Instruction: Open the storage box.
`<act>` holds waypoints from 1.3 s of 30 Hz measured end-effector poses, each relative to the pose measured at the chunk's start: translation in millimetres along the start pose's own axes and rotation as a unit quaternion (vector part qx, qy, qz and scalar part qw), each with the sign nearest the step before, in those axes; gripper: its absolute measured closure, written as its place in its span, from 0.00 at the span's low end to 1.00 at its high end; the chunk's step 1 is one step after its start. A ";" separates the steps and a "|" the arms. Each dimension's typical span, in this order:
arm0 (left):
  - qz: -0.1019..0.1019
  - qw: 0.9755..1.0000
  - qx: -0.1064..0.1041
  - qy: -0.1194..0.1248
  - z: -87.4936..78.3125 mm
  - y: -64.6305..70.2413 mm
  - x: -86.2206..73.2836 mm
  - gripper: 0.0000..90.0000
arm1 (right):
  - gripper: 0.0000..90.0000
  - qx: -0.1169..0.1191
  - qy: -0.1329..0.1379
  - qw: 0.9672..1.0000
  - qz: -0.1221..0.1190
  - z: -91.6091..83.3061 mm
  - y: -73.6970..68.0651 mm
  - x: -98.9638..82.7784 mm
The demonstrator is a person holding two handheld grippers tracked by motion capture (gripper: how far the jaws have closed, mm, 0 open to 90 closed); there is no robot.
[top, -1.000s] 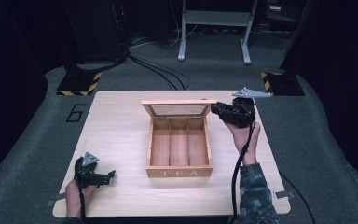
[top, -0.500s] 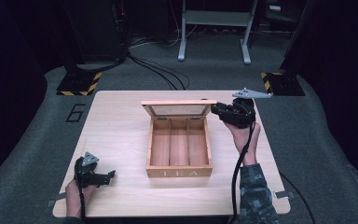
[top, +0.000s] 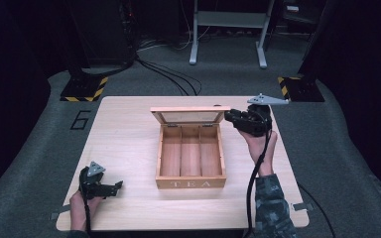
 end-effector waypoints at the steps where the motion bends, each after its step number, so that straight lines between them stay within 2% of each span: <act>1: -0.001 1.000 0.000 0.001 0.1 0.1 0.0 0.01 | 0.78 0.000 0.000 1.000 0.000 0.0 0.0 0.0; 39: -0.001 1.000 0.002 0.002 0.2 0.3 0.0 0.02 | 0.78 0.002 0.003 1.000 0.006 -2.8 -1.4 -5.8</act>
Point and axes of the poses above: each handheld gripper's, and its own axes: z roughly forward along the jaws, x roughly out of its top, y roughly to its right, the point moved 2 cm from there along z, roughly forward along the jaws, and after that the axes turned 11 degrees about -x, right-handed, at the moved point
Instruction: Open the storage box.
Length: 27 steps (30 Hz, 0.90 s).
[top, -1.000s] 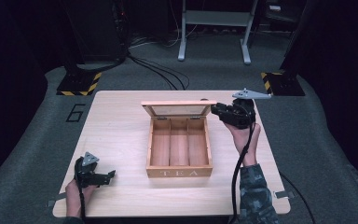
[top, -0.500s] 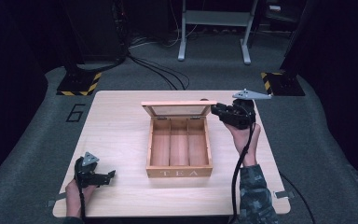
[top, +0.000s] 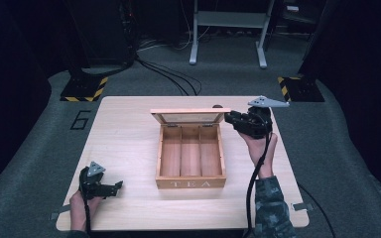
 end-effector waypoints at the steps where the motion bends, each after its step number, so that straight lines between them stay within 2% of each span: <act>1: 0.000 1.000 0.000 0.000 0.0 0.0 0.0 0.02 | 0.78 0.001 0.000 1.000 0.001 -0.2 -0.1 -0.8; 12: 0.001 1.000 -0.002 -0.003 -0.5 -0.2 0.0 0.02 | 0.78 0.005 0.004 1.000 0.004 -5.0 -3.1 -16.1; 27: 0.000 1.000 -0.003 -0.002 -0.3 -0.2 0.1 0.01 | 0.78 0.021 0.009 1.000 0.009 -14.8 -9.7 -59.4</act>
Point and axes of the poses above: each handheld gripper's, and its own axes: z roughly forward along the jaws, x roughly out of its top, y roughly to its right, the point moved 2 cm from there along z, roughly forward along the jaws, and after that the axes turned 11 degrees about -x, right-handed, at the moved point
